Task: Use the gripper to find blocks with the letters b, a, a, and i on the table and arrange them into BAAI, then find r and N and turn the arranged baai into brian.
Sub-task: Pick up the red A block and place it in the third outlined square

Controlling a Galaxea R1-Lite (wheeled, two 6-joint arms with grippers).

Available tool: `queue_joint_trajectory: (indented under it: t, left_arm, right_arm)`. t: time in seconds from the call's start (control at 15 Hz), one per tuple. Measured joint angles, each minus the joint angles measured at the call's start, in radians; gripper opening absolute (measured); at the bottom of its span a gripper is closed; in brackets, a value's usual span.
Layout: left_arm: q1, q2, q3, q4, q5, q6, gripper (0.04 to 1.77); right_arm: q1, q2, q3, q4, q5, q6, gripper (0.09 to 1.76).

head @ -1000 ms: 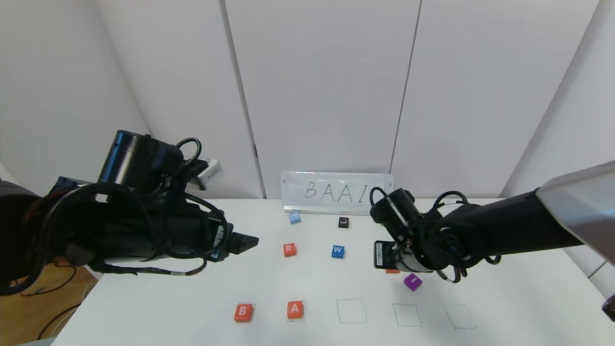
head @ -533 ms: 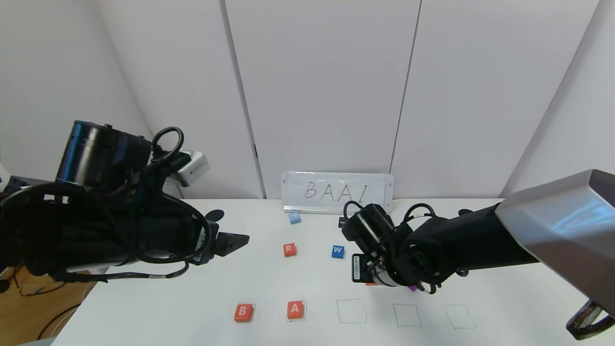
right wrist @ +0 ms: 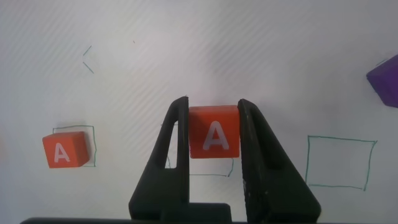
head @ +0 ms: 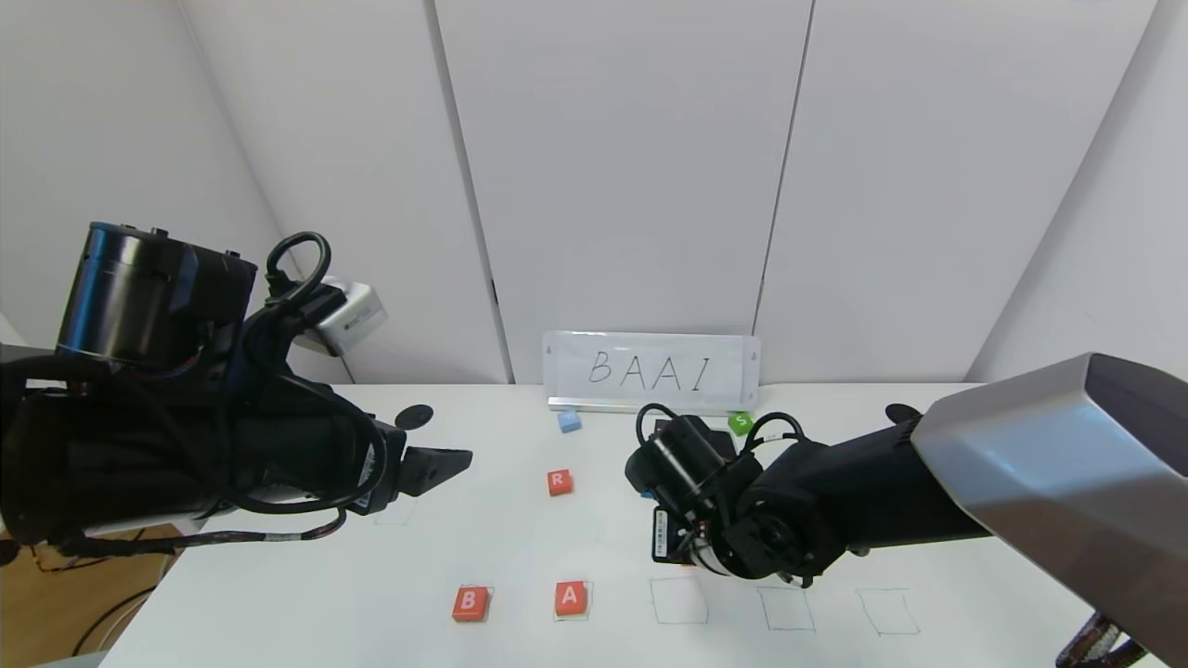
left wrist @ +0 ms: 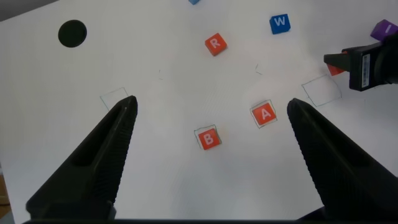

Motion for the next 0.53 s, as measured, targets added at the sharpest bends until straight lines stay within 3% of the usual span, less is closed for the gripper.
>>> queue_joint_trajectory:
  t: [0.53]
  left_arm:
    - [-0.001, -0.001, 0.0, 0.002, 0.0, 0.001, 1.72]
  right_arm:
    - [0.028, 0.029, 0.013, 0.005, -0.001, 0.018, 0.54]
